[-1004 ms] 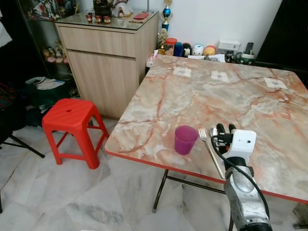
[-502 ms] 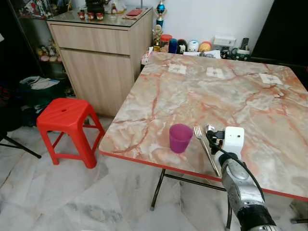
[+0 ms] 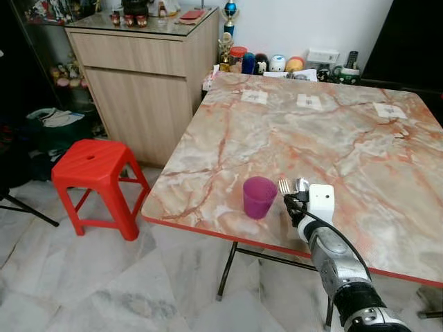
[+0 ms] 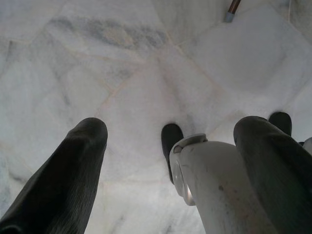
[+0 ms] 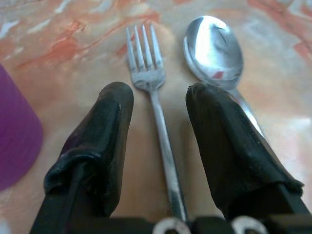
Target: Setting the table
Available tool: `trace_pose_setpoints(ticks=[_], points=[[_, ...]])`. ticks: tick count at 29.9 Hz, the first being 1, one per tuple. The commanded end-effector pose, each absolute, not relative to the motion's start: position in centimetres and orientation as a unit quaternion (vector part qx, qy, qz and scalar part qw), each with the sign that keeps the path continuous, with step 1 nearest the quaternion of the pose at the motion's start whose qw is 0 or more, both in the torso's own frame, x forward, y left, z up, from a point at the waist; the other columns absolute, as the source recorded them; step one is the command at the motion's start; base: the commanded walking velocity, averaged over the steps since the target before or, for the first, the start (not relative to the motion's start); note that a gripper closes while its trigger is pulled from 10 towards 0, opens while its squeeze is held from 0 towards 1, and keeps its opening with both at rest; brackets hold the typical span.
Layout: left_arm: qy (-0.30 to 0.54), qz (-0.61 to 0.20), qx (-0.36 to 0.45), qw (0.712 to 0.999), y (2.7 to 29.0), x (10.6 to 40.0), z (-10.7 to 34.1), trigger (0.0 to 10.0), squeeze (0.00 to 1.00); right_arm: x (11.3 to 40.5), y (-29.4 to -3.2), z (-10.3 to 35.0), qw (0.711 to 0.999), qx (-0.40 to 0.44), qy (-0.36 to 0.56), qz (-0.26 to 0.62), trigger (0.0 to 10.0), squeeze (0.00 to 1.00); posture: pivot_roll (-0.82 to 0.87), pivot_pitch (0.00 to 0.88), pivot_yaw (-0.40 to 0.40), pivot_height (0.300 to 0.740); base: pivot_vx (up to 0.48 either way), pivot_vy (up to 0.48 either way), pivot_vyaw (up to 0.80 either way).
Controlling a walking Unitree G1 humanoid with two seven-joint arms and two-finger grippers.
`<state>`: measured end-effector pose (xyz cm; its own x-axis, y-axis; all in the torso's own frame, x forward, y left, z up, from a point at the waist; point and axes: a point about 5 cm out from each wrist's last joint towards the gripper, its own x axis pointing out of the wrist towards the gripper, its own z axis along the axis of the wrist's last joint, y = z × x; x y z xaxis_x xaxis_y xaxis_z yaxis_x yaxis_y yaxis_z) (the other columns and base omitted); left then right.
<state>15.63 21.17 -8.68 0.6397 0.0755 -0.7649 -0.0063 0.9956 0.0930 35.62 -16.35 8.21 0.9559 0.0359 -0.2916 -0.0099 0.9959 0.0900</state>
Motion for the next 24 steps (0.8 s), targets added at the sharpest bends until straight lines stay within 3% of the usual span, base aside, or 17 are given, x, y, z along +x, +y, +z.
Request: trace_pose_setpoints(ticks=[1,21,22,23,24], points=[[0.445,0.017,0.045,0.894,21.2,14.7,-9.1,10.0,0.00,35.9,-16.2,8.4,0.988,0.046,0.148,0.014,10.0,0.00,0.03,0.112,-0.028,0.740,0.000,0.000,0.00],[0.454,0.011,0.041,0.890,21.1,14.3,-9.3,10.0,0.00,35.6,-16.6,7.3,0.984,0.054,0.169,0.008,10.0,0.00,0.03,0.113,-0.028,0.740,0.000,0.000,0.00],[0.455,0.012,0.041,0.890,21.1,14.3,-9.3,10.0,0.00,35.6,-16.6,7.3,0.984,0.052,0.170,0.010,5.5,0.00,0.03,0.110,-0.029,0.740,0.000,0.000,0.00],[0.455,0.012,0.041,0.889,21.1,14.2,-9.3,10.0,0.00,35.6,-16.6,7.2,0.984,0.051,0.171,0.010,3.3,0.00,0.03,0.108,-0.029,0.740,0.000,0.000,0.00],[0.455,0.012,0.041,0.889,21.2,14.2,-9.3,10.0,0.00,35.6,-16.6,7.2,0.984,0.050,0.171,0.011,3.3,0.00,0.03,0.108,-0.029,0.740,0.000,0.000,0.00]])
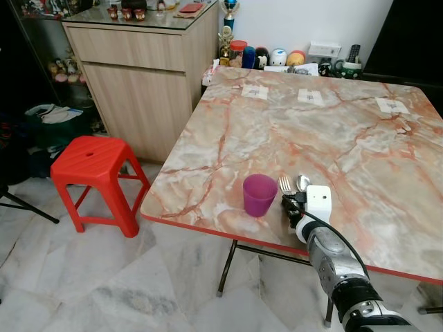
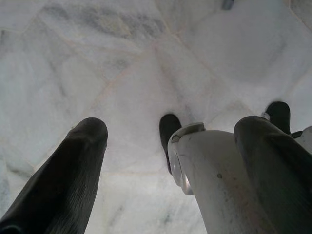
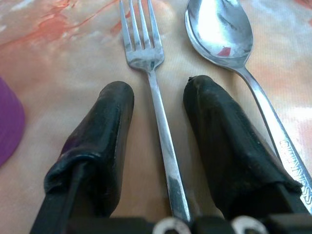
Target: Setting the table
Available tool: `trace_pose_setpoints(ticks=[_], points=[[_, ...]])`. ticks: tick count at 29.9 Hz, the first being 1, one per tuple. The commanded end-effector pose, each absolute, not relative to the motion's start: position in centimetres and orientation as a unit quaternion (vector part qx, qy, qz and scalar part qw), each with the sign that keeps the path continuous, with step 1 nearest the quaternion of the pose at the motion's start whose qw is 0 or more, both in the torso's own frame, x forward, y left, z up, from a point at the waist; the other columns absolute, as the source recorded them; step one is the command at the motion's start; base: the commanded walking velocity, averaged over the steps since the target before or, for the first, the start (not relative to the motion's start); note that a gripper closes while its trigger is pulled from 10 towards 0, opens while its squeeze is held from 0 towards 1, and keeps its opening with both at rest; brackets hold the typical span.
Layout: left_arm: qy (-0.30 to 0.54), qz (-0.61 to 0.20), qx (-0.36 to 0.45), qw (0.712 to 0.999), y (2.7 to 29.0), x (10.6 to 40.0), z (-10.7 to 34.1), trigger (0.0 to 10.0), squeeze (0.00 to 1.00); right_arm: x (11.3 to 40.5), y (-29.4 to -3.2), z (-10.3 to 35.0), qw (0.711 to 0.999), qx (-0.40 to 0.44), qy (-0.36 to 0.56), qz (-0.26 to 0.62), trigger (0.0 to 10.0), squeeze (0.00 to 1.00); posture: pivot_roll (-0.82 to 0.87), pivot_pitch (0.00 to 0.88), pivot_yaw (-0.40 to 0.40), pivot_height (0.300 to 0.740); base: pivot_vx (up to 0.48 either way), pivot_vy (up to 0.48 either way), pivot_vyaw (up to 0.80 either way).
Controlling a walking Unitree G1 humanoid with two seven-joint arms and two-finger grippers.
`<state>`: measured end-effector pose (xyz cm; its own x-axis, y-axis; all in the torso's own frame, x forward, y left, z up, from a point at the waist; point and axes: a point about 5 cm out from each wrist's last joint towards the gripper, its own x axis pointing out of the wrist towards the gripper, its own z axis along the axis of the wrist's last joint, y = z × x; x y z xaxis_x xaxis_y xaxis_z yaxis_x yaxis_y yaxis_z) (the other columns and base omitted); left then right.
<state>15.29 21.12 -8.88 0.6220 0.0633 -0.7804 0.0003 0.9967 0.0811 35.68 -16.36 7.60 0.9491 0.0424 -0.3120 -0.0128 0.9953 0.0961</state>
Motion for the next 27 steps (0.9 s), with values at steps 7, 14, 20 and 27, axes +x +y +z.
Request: trace_pose_setpoints(ticks=[7,14,20,27], points=[[0.460,0.010,0.039,0.887,21.21,13.98,-9.44,10.0,0.00,35.45,-16.30,6.94,0.983,0.049,0.177,0.018,0.0,0.00,0.04,0.101,-0.031,0.740,0.000,0.000,0.00],[0.463,0.009,0.039,0.885,21.24,13.83,-9.50,10.0,0.00,35.36,-16.18,6.79,0.983,0.046,0.179,0.020,0.0,0.00,0.04,0.096,-0.031,0.740,0.000,0.000,0.00],[0.466,0.007,0.037,0.884,21.21,13.75,-9.55,10.0,0.00,35.29,-16.09,6.65,0.983,0.041,0.180,0.021,0.0,0.00,0.04,0.092,-0.032,0.740,0.000,0.000,0.00],[0.468,0.006,0.037,0.883,21.16,13.62,-9.61,10.0,0.00,35.26,-16.03,6.57,0.983,0.038,0.181,0.023,0.0,0.00,0.04,0.089,-0.032,0.740,0.000,0.000,0.00]])
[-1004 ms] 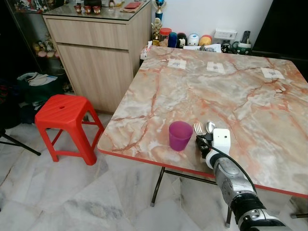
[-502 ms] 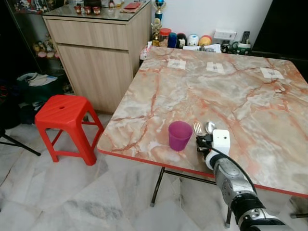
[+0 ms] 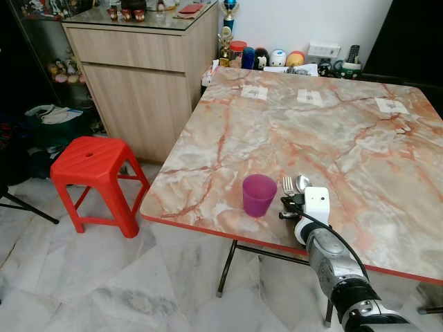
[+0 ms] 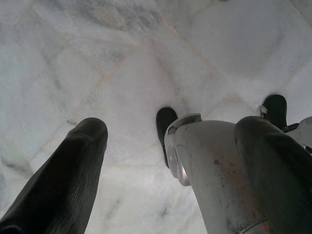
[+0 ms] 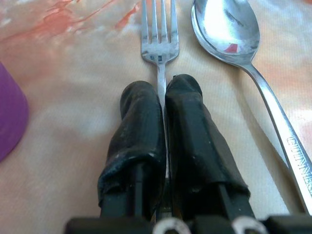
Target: Setting the table
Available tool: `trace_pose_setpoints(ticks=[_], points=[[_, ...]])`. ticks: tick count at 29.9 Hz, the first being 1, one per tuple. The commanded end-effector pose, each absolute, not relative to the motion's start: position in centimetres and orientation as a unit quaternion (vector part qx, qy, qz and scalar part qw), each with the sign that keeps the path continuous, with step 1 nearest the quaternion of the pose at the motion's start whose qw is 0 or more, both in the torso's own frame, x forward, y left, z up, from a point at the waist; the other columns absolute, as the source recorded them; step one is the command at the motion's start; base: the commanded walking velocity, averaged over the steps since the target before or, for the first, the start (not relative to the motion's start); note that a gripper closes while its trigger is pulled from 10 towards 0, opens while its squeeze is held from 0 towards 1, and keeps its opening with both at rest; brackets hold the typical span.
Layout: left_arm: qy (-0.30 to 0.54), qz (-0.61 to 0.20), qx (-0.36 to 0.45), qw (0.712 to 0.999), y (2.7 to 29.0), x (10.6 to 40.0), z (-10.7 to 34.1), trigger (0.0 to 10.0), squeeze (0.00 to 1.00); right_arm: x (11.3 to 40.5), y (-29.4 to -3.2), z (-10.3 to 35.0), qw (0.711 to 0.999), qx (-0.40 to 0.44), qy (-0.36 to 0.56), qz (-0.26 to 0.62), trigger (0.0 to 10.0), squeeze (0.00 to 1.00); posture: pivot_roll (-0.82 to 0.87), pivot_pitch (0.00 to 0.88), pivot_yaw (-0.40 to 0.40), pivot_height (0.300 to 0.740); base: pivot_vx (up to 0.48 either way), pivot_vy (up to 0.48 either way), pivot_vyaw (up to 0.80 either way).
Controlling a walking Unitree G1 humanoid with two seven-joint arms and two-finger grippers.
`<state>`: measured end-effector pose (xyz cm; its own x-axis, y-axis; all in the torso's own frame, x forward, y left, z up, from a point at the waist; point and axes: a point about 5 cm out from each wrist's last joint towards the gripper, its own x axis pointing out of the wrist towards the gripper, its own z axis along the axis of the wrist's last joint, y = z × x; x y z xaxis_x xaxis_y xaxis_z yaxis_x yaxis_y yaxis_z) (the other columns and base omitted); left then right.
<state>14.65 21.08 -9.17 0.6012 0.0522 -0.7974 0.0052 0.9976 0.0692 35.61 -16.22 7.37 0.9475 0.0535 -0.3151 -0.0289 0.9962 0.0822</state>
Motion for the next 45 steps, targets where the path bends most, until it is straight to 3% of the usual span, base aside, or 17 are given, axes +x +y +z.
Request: trace_pose_setpoints(ticks=[1,11,12,13,15,17,18,31,36,45], points=[[0.469,0.006,0.037,0.883,21.2,13.6,-9.6,10.0,0.00,35.2,-16.0,6.5,0.982,0.038,0.181,0.023,0.0,0.00,0.04,0.089,-0.032,0.740,0.000,0.000,0.00],[0.470,0.009,0.038,0.882,21.3,13.6,-9.6,10.0,0.00,35.4,-16.1,7.2,0.989,0.037,0.144,0.015,0.0,0.00,0.04,0.093,-0.033,0.740,0.000,0.000,0.00],[0.471,0.009,0.038,0.881,21.2,13.6,-9.6,10.0,0.00,35.7,-16.2,8.0,0.992,0.050,0.115,0.009,3.1,0.00,0.04,0.094,-0.033,0.740,0.000,0.000,0.00],[0.471,0.009,0.038,0.881,21.2,13.6,-9.6,10.0,0.00,35.9,-16.2,8.4,0.993,0.060,0.099,0.007,3.1,0.00,0.04,0.094,-0.033,0.740,0.000,0.000,0.00],[0.472,0.008,0.038,0.881,21.2,13.5,-9.7,10.0,0.00,36.0,-16.2,9.2,0.996,0.061,0.071,0.006,4.5,0.00,0.04,0.094,-0.033,0.740,0.000,0.000,0.00],[0.472,0.008,0.039,0.881,21.2,13.5,-9.7,10.0,0.00,36.1,-16.2,9.6,0.997,0.056,0.057,0.004,9.7,0.00,0.04,0.094,-0.034,0.740,0.000,0.000,0.00],[0.473,0.008,0.038,0.880,21.2,13.5,-9.7,10.0,0.00,36.2,-16.3,9.8,0.997,0.053,0.049,0.001,10.0,0.00,0.04,0.092,-0.034,0.740,0.000,0.000,0.00],[0.475,0.009,0.041,0.879,21.1,13.3,-9.8,10.0,0.00,35.0,-18.0,13.2,0.994,0.030,-0.102,-0.037,10.0,0.00,0.02,0.077,-0.040,0.740,0.000,0.000,0.00],[0.472,-0.001,0.046,0.881,21.0,13.4,-9.7,10.0,0.00,34.1,-18.4,13.4,0.992,0.009,-0.116,-0.037,10.0,0.00,0.02,0.071,-0.041,0.740,0.000,0.000,0.00],[0.481,-0.007,0.055,0.875,21.2,12.7,-9.9,10.0,0.00,32.9,-18.0,13.2,0.992,0.023,-0.121,-0.040,10.0,0.00,0.02,0.051,-0.041,0.740,0.000,-0.449,-0.27]])
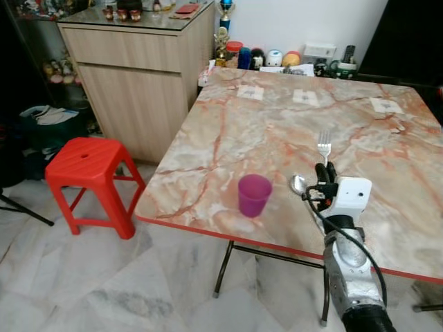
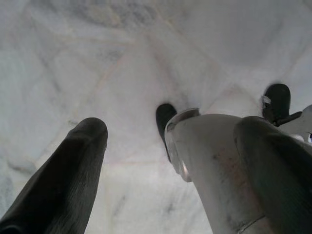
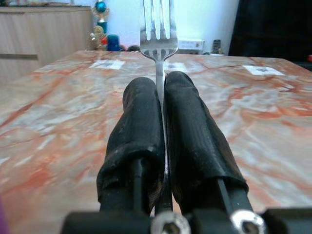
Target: Setting the table
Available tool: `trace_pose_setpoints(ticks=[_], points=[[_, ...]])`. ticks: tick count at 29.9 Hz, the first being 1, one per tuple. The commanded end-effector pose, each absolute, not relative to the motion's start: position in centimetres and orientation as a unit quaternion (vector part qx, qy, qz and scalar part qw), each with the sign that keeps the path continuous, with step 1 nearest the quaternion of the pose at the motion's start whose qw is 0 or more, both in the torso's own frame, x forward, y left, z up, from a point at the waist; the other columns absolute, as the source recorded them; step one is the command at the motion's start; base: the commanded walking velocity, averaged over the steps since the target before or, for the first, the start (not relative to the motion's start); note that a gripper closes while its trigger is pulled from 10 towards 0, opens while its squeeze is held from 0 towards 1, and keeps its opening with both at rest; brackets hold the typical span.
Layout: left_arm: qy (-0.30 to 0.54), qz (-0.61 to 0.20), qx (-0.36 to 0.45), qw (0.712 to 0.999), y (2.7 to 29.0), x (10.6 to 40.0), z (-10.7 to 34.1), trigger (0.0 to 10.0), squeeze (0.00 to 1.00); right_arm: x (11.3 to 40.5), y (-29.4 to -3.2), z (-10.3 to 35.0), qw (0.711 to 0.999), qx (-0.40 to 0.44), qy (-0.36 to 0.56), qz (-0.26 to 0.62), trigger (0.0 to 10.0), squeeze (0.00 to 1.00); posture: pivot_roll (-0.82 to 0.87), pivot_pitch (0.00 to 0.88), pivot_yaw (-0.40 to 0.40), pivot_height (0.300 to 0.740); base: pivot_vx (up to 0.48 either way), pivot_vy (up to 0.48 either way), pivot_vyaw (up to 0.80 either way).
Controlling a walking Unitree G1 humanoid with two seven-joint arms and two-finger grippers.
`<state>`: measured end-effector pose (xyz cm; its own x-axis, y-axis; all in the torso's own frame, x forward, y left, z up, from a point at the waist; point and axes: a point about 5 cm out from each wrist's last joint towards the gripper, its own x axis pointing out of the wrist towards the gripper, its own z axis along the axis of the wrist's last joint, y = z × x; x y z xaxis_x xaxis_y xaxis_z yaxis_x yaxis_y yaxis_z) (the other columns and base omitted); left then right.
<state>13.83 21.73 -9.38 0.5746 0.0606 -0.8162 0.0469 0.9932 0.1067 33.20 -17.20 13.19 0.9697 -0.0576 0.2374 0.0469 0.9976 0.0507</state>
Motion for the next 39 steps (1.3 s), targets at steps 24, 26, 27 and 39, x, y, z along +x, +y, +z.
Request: trace_pose_setpoints(ticks=[24,26,27,39], points=[[0.504,0.000,0.052,0.862,21.6,10.0,-10.6,10.0,0.00,32.6,-17.4,14.0,0.990,0.023,-0.127,-0.053,10.0,0.00,0.02,0.071,-0.042,0.740,0.000,-0.461,-0.06],[0.504,0.000,0.051,0.862,21.6,9.9,-10.6,10.0,0.00,32.6,-17.4,14.0,0.990,0.024,-0.127,-0.053,10.0,0.00,0.02,0.071,-0.042,0.740,0.000,-0.461,0.00],[0.504,0.001,0.051,0.862,21.6,9.8,-10.6,10.0,0.00,32.6,-17.4,14.0,0.990,0.024,-0.127,-0.053,10.0,0.00,0.02,0.073,-0.043,0.740,0.000,-0.461,0.00],[0.504,-0.003,0.051,0.862,21.2,9.9,-10.6,10.0,0.00,32.7,-17.2,14.0,0.990,0.028,-0.123,-0.055,10.0,0.00,0.02,0.084,-0.041,0.740,0.000,-0.459,0.00]])
